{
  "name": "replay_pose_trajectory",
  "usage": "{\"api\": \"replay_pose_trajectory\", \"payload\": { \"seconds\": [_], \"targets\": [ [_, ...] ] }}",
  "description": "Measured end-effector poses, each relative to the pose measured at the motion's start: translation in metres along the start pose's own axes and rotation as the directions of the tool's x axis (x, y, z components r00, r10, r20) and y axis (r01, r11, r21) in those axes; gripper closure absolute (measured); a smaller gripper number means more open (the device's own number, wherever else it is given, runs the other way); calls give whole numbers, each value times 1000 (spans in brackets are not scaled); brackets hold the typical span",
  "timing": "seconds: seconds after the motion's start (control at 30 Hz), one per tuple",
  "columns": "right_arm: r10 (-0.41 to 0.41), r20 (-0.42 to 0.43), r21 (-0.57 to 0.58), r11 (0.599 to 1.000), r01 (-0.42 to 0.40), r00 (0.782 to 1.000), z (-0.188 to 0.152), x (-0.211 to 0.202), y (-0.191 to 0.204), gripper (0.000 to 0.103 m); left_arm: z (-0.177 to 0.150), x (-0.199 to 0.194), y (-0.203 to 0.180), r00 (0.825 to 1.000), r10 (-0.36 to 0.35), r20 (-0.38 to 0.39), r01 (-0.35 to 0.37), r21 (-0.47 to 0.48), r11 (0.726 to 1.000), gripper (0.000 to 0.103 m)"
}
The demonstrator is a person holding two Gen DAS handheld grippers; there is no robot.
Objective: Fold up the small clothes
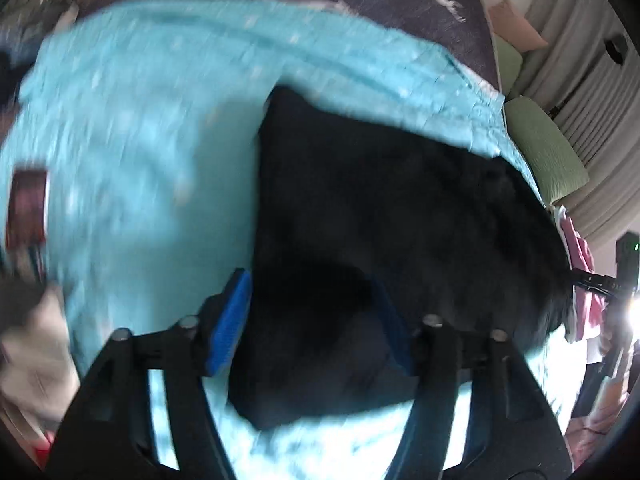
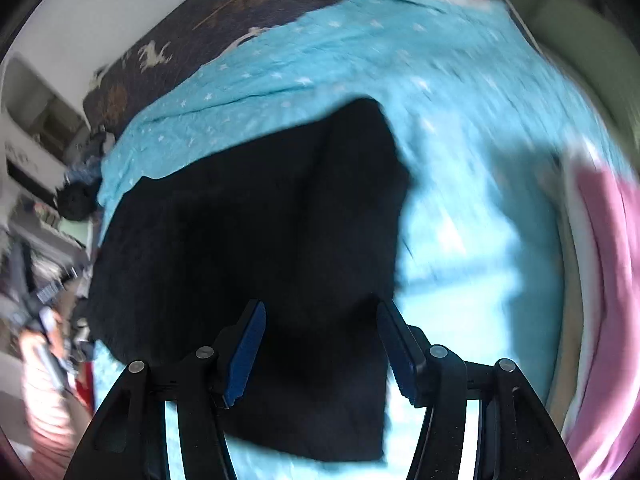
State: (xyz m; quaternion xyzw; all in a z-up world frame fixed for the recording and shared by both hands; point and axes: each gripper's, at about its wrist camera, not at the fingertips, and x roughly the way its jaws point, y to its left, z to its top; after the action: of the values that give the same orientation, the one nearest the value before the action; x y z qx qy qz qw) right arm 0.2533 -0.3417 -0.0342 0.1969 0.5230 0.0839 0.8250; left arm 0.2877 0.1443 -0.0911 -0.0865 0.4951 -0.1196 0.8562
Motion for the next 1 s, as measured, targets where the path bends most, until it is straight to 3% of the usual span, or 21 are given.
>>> {"api": "replay_pose_trajectory", "payload": {
  "seconds": [0.13,0.33,0.37,0.4,0.5,0.53,0.57,0.6,0.67,0.7,0.73,0.77,0.8,0.83,0.93,1.0],
  "targets": [
    [126,23,176,976,-128,992,-52,-16,-48,39,-34,-3,32,991,-128,-41,121,-142,982,34],
    [242,13,246,940,-238,970,-93,-7,-52,37,-45,10,38,988,-149,-38,139,-197,970,33],
    [255,23,260,932,-252,967,-94,-5,-50,37,-46,12,42,988,-151,-35,140,-215,967,37],
    [275,41,272,922,-275,961,-92,-4,-49,36,-49,12,43,989,-143,-26,133,-231,964,56],
    [304,73,264,913,-312,950,-84,3,-43,33,-54,3,31,995,-102,13,103,-223,969,85],
    [291,72,251,920,-300,954,-83,7,-40,35,-55,0,26,996,-91,25,94,-209,973,86],
    [276,74,240,928,-286,958,-81,12,-37,50,-55,-3,24,996,-85,36,91,-215,972,87],
    [281,82,246,924,-293,956,-81,14,-36,75,-54,-4,26,994,-105,40,112,-246,963,89],
    [320,106,277,900,-337,941,-78,11,-37,80,-46,-14,38,974,-211,76,224,-348,910,90],
    [328,147,266,896,-357,933,-76,2,-35,81,-41,-27,41,953,-277,125,303,-357,884,90],
    [342,192,241,892,-382,920,-73,-11,-32,81,-37,-35,39,945,-290,150,325,-344,881,90],
    [368,242,209,884,-418,898,-71,-28,-28,81,-34,-44,36,944,-282,170,323,-320,891,91],
    [373,263,192,883,-427,890,-68,-39,-25,82,-32,-51,31,950,-257,175,299,-287,910,92],
    [368,270,180,888,-422,890,-65,-46,-21,82,-33,-55,27,958,-225,176,266,-254,930,92],
    [285,200,151,936,-317,937,-60,-46,-12,79,-51,-52,23,985,-108,132,133,-199,971,87],
    [200,112,168,962,-217,973,-69,-30,-17,70,-68,-47,26,989,-96,109,116,-194,974,57]
  ]
}}
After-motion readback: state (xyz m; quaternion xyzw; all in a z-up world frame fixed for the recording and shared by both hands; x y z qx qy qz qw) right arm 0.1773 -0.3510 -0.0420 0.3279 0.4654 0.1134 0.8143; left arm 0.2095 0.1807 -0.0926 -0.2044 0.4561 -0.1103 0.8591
